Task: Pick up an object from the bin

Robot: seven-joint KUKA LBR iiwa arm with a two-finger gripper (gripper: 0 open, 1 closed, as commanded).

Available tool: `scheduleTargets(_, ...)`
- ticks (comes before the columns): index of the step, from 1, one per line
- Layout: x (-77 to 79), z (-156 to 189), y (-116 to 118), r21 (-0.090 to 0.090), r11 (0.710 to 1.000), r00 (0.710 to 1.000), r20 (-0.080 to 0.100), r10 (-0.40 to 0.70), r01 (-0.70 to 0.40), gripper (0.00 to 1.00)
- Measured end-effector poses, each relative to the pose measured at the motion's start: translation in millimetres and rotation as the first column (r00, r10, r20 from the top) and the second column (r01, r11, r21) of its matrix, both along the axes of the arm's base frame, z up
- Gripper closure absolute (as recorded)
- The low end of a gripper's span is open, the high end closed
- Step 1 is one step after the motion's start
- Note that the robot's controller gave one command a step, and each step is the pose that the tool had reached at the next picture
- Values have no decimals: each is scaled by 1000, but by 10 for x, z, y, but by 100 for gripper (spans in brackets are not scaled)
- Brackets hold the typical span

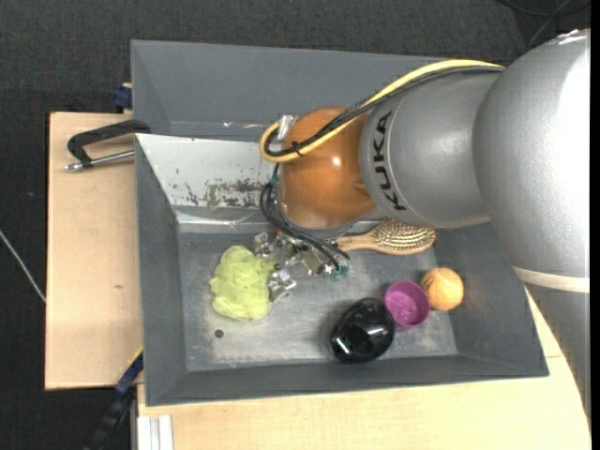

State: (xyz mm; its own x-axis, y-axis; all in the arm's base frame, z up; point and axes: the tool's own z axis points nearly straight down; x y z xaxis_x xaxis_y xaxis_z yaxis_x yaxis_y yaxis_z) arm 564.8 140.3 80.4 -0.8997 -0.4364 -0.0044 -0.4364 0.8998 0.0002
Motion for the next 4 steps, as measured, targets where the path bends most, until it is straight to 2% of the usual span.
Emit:
scheduleTargets(1,-13,125,2,-1,1000,1000,-5,0,0,100)
scheduleTargets(3,6,465,9,1,1000,1000,3,1,-1,100)
scheduleTargets(4,3,562,11,0,1000,1000,2,1,-1,100)
